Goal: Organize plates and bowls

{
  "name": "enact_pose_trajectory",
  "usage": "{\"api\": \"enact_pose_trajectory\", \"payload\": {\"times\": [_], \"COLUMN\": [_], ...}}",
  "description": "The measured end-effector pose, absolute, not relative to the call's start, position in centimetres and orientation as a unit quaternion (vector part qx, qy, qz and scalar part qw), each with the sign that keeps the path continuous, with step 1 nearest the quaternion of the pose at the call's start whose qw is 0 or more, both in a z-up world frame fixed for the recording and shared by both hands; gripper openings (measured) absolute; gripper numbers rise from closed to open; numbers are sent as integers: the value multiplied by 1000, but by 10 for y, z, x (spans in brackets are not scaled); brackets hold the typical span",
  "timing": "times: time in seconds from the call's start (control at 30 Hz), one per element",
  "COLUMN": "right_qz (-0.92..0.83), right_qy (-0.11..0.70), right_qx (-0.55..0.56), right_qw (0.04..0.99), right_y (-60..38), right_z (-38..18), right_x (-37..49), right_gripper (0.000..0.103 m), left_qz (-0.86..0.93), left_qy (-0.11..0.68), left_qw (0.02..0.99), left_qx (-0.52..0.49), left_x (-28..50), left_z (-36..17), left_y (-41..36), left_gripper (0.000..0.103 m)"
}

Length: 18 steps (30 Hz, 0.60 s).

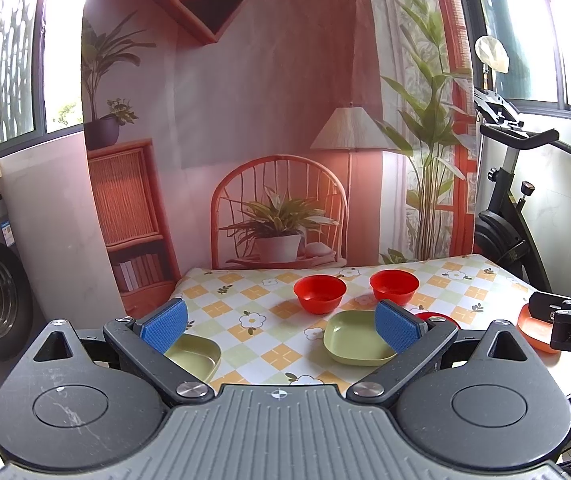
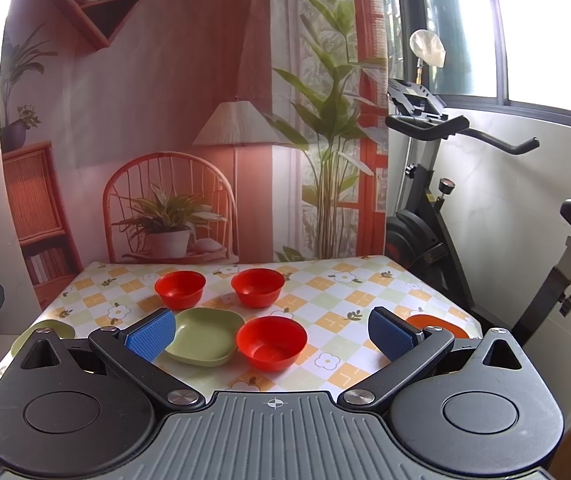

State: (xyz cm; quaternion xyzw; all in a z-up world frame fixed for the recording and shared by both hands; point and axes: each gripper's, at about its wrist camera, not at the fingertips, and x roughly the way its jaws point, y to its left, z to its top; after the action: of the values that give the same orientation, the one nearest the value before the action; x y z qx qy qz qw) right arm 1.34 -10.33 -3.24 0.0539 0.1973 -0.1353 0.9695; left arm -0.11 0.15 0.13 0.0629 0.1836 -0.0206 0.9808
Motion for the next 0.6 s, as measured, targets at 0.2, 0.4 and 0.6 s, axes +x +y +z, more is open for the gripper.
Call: {"api": "enact_pose_trajectory", "payload": {"times": [0.2, 0.4, 0.6], "right_qz": [-135, -136, -136], "right_qy": [198, 196, 197], "right_qx": [54, 53, 53], "right_qw": [969, 970, 969], "right_y": [-104, -104, -104], "right_z": [-31, -31, -32], "right_x": [14, 14, 14], "right_gripper": [103, 103, 103], "left_qz": [-21, -21, -21], "left_qy": [183, 182, 181], "left_qw": [981, 981, 981], "left_qx": [63, 62, 62], "left_x": [-1, -2, -2], "left_z": [1, 1, 1], "left_y": [1, 1, 1], "left_gripper": [101, 101, 101]}}
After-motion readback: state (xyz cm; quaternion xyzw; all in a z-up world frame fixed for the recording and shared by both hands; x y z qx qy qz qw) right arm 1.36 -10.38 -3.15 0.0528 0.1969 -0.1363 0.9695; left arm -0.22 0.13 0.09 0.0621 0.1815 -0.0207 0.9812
